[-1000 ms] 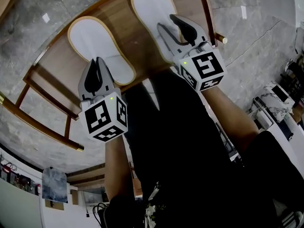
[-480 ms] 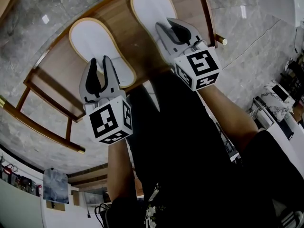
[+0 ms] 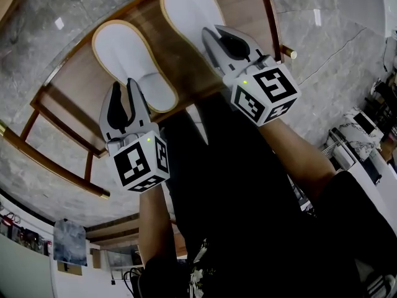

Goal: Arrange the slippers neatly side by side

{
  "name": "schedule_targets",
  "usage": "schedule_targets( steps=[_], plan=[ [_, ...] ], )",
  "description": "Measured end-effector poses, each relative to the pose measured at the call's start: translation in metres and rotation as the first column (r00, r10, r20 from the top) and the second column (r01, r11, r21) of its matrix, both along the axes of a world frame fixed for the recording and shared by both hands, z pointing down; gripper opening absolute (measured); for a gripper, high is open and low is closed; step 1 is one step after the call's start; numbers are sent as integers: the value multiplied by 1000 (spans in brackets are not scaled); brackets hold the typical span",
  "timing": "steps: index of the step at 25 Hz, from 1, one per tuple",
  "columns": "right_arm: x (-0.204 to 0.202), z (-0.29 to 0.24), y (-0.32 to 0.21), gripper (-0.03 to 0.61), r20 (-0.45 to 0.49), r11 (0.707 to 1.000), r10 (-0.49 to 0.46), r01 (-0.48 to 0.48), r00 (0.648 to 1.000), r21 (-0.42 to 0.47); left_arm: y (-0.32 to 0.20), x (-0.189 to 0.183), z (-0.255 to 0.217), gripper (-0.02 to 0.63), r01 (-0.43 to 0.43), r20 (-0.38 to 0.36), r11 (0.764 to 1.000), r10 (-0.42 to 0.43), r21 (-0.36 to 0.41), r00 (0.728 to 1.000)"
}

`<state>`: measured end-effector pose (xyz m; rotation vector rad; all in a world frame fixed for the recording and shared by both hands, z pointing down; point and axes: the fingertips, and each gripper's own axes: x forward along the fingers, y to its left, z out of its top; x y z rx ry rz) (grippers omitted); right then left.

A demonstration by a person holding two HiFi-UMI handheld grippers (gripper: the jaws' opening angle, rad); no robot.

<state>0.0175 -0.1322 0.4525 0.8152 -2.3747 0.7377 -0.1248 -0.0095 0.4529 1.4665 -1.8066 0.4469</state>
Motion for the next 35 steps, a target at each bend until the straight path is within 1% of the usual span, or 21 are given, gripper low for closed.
schedule_targets(
  steps=[4,7,11,13,18,28,35],
  plan=[
    [-10,-13,2,15,35,998,55,-54,998,-18,4,-3,0,98,12,-8,1000,-12,0,1000],
    [-13,-13,7,15,34,993,110,-109,993,-43,7,-5,2,98,14,-13,1000,-14,-4,1000],
    [-16,-6,14,15,33,972,218,-214,975,-101,8,-7,1,98,5,-13,1000,-5,-3,1000],
    [-20,-3,18,15,35,964,244,-238,969,-117,9,-8,1,98,-2,-13,1000,2,-1,1000],
    [-33,9,31,15,13,971,212,-209,977,-114,12,-12,3,98,-6,-19,1000,6,-2,1000],
    [-39,29,42,15,-28,964,221,-223,975,-142,17,-20,8,98,0,-40,1000,0,-6,999],
    [-45,32,46,15,-15,966,218,-218,976,-137,15,-15,10,98,-26,-57,1000,26,-7,998]
  ],
)
